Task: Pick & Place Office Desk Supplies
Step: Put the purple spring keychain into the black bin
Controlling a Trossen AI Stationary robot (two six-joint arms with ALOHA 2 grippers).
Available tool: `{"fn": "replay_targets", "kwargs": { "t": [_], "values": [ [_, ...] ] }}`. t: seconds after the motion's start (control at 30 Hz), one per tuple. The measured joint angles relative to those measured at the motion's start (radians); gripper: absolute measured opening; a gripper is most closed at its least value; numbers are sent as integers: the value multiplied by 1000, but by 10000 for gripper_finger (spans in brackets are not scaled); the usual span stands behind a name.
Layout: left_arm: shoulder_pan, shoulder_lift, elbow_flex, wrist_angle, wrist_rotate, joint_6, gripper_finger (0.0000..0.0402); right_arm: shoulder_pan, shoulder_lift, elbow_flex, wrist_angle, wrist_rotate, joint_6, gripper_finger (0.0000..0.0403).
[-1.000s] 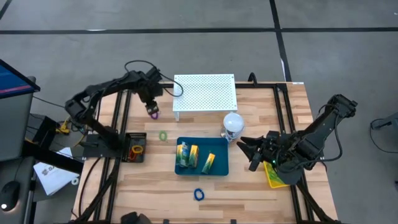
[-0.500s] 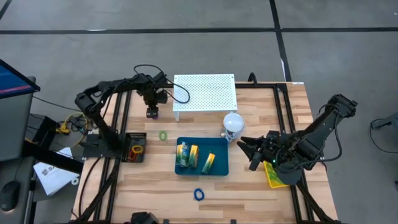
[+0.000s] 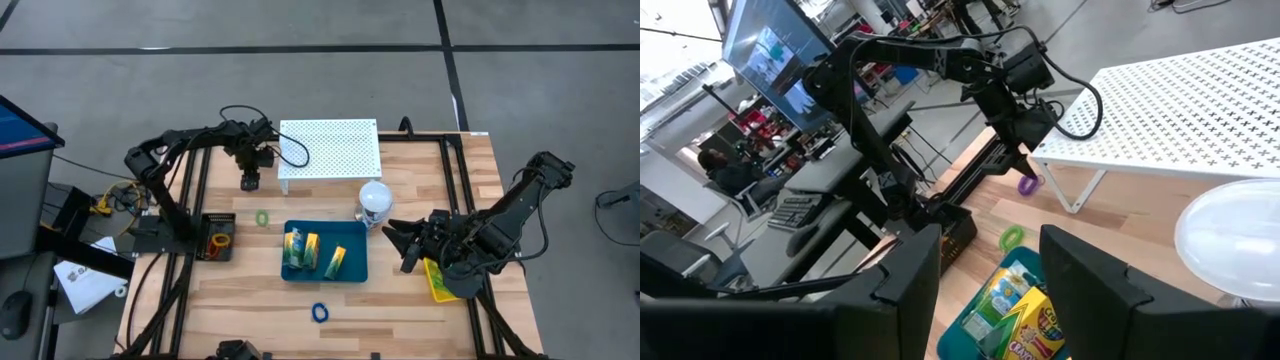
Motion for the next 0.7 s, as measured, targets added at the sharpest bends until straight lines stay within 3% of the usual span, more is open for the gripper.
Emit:
{"fn": "replay_targets", "kwargs": {
  "t": [0.4,0.7],
  "values": [
    [0,0,-1,4,26,-19,165,0,0,0,-19,2,29,168],
    [0,0,-82,72,28,-55,162,7,0,0,-18,2,29,168]
  ]
}}
